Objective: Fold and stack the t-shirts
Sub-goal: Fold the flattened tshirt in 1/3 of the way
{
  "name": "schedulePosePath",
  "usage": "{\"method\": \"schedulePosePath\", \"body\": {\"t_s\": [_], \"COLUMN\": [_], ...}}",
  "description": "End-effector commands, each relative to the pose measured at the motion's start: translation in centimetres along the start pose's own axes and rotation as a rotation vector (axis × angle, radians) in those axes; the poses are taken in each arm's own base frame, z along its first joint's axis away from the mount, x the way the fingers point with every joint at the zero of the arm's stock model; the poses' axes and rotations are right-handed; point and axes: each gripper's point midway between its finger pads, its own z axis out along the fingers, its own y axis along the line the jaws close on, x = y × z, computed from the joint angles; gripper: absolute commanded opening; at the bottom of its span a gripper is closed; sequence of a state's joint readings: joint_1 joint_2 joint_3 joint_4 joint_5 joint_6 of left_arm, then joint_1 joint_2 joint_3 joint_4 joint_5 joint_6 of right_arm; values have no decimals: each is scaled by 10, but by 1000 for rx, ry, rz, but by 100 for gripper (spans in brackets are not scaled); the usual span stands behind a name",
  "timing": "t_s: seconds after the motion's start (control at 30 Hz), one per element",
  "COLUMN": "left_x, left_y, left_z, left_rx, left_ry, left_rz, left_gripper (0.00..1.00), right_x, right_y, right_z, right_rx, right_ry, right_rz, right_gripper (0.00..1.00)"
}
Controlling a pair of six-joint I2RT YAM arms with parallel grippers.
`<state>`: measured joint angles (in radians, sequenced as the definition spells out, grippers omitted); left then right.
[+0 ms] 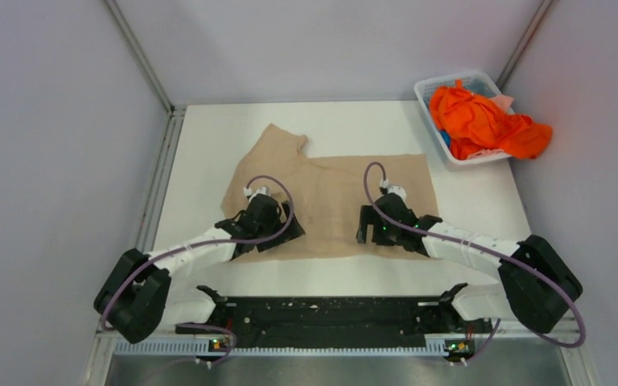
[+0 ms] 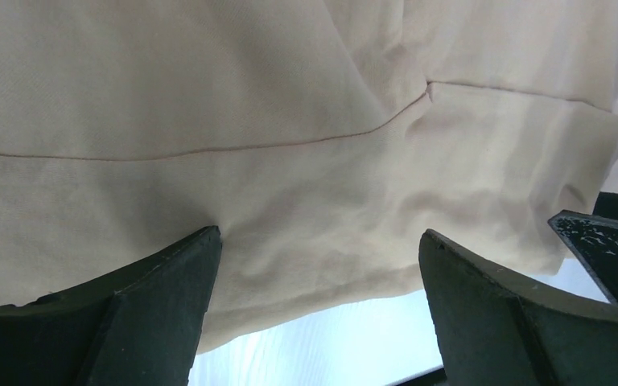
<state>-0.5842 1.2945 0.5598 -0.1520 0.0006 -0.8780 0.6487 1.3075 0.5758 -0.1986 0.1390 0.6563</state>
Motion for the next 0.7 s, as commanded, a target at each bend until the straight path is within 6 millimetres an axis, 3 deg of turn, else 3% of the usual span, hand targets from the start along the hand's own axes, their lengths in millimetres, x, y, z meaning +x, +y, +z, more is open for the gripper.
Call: {"method": "schedulePosePath", "body": {"t_s": [0.0,0.1,0.37,0.5,0.57,0.67], "left_x": [102,113,92,86,81,61], "left_y": [97,98,97,90,70,24], "left_z": [-42,-55,-64,-64,-64,-75], "left_rx": [-380,-380,-418,-427,-345,-171], "left_ry": [265,278,198,198,199,144], "left_rz": [-109,-137,-108,-87,-52,34], "left_gripper": [99,99,99,99,99,99], "right_x": [102,106,73,63,49,14], "right_y": [-22,-11,-61,-60,-48,-28], "right_z": [-30,-44,-61,-56,-60,-75], "right_rx": [107,86,304,278,238,188], "right_ry": [301,277,70,59,34,-60], "right_rz": [13,13,58,53,29,20], "right_gripper": [89,90,95,95,95,98]}}
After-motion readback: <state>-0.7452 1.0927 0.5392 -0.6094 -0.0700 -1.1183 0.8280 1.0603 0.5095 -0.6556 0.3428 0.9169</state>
